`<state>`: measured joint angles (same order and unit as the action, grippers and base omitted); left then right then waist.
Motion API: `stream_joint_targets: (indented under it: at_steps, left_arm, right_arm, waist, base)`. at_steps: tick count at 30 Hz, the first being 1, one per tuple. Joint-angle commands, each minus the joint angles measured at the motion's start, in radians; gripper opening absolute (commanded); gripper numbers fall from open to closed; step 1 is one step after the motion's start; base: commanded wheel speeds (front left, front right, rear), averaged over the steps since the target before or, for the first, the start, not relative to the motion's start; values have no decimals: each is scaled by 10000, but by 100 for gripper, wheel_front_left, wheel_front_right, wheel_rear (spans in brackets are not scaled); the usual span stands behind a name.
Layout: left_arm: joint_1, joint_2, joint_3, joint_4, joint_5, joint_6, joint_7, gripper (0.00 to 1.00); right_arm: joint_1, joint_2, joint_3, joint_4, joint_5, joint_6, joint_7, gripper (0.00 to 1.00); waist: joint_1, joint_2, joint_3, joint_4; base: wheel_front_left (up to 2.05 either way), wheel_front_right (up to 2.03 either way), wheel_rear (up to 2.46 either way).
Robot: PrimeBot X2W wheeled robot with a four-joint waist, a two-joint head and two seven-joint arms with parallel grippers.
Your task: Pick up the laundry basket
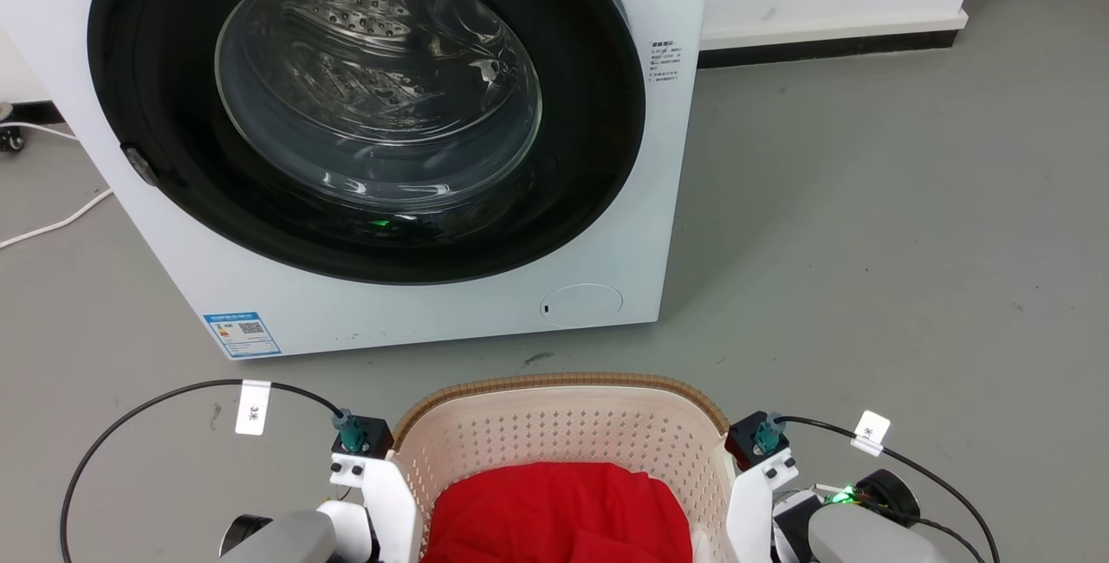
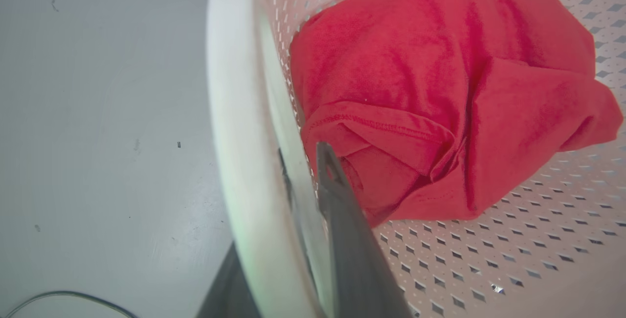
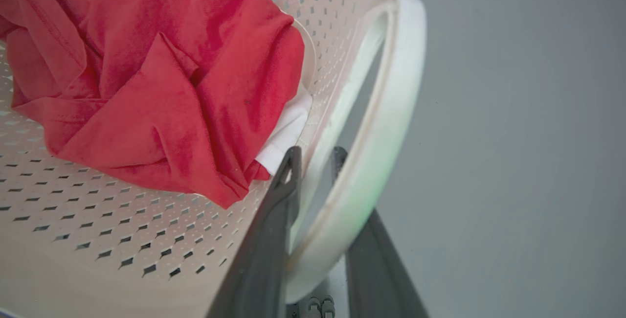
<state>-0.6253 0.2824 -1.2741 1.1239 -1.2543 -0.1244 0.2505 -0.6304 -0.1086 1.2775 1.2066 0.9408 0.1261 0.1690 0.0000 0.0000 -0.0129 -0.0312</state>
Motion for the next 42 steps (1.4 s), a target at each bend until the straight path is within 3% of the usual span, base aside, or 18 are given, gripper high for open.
stream_joint_targets:
  at_steps: [1,42]
  left_arm:
    - [-269,6,-5,-87,-39,-105,-119,0]
    - [-253,58,-59,-115,-158,-106,-137,0]
  right_arm:
    - [23,-13,68,-27,-111,85,27,0]
    - [115,-110,70,-94,-140,86,92,0]
  waist:
    - [0,0,1,-2]
    - [0,0,-40,-1]
  base:
    - [0,0,0]
    - [0,0,0]
